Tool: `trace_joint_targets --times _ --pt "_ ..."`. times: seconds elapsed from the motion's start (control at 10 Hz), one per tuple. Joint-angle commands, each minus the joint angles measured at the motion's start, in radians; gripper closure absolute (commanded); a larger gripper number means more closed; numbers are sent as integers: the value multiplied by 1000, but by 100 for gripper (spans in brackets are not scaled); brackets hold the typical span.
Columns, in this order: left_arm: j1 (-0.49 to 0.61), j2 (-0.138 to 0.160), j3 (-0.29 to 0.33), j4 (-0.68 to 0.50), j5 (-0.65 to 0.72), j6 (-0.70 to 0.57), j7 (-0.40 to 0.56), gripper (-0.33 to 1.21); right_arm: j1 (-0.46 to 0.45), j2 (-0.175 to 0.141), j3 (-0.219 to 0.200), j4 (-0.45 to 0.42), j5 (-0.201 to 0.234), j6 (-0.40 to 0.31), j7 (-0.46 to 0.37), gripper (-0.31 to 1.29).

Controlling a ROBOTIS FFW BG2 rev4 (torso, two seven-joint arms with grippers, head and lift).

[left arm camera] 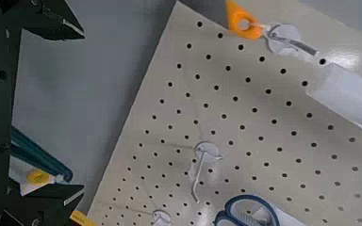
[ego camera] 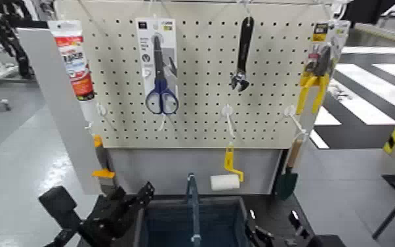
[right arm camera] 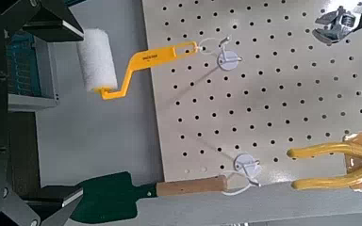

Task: Grasp the handle of the crate.

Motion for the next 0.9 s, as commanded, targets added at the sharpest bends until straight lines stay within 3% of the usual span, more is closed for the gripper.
trace_joint_targets --times 0.1,0.9 --pt "-26 12 3 4 119 133 -20 14 0 1 -1 1 0 -1 0 15" --pt "-143 37 11 96 441 484 -46 14 0 4 0 4 -3 -6 0 15"
